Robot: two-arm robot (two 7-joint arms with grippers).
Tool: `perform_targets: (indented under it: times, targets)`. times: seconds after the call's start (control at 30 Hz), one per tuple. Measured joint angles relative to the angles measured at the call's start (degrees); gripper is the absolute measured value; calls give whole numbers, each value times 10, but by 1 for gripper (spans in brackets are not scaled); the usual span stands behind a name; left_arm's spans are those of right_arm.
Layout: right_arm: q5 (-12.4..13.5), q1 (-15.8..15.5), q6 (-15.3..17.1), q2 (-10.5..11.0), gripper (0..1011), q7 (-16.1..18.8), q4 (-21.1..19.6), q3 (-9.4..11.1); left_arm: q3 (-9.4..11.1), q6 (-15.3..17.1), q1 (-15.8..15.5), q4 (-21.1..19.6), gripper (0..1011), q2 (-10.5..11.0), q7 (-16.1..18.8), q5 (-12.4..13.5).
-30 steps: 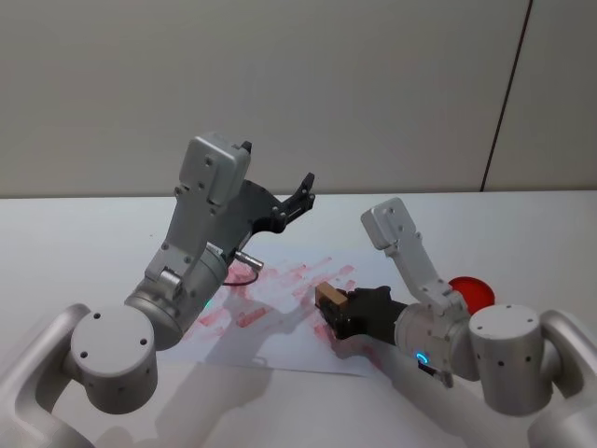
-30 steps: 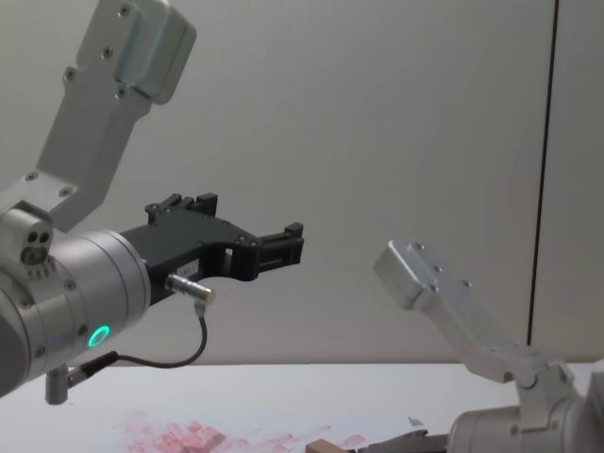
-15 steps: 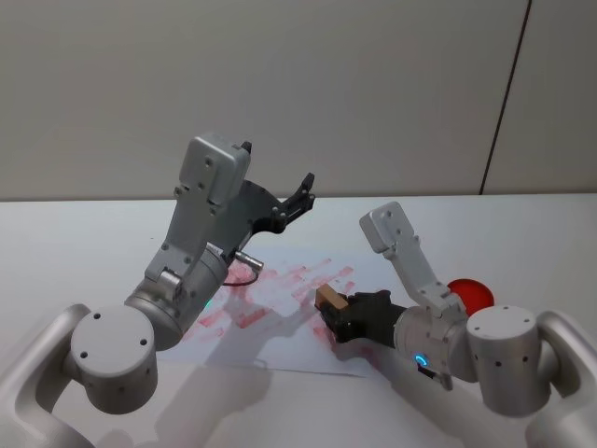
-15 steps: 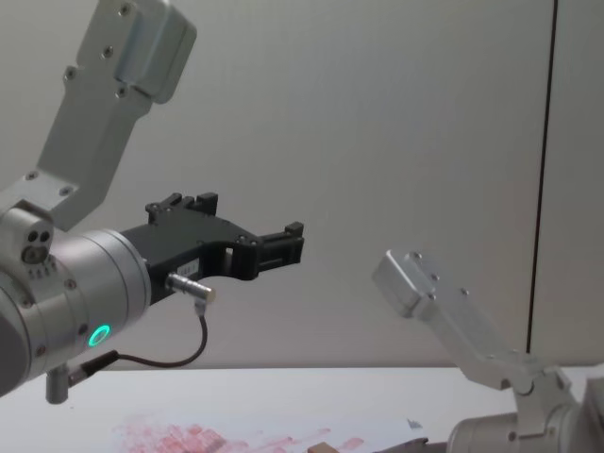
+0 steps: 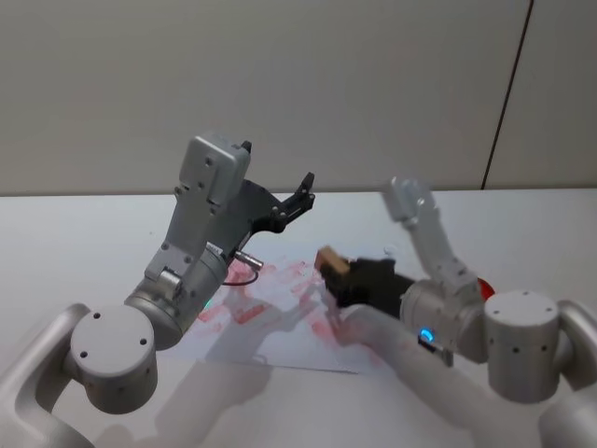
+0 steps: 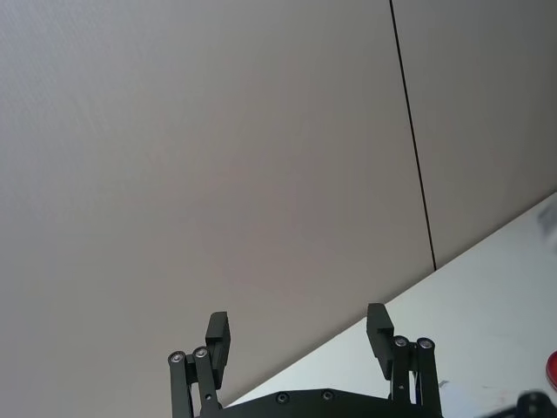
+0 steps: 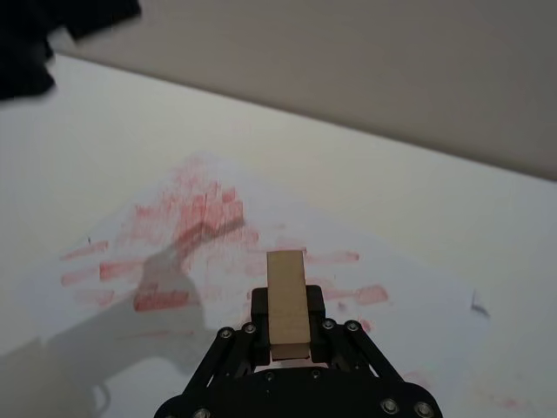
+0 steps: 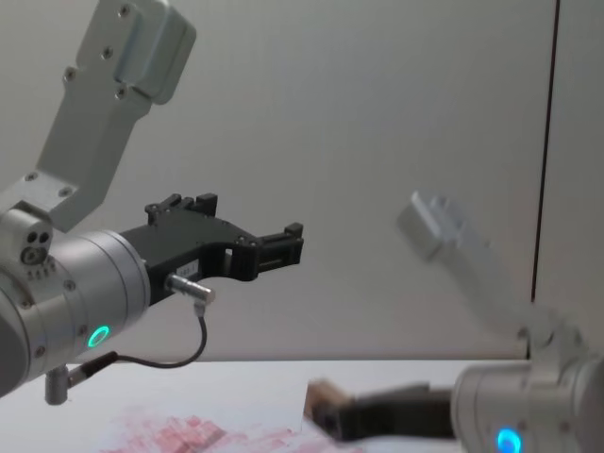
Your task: Use the one hand to pick up the stamp and affix it onto the A4 paper.
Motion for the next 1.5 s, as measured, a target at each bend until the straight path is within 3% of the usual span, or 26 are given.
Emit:
perform_targets:
  times: [0.3, 0.73, 1.17, 1.5]
  targets:
    - [36, -12, -13, 23, 220, -25, -57, 28, 0, 0, 0, 0, 1002, 0, 0, 0]
    - [69, -58, 18, 95, 220, -65, -122, 84, 0, 0, 0, 0, 1001, 0, 0, 0]
    - [67, -83, 53, 135, 220, -66, -126, 108, 0, 0, 0, 0, 1002, 0, 0, 0]
    - [46, -79, 64, 142, 220, -50, -106, 107, 0, 0, 0, 0, 1001, 0, 0, 0]
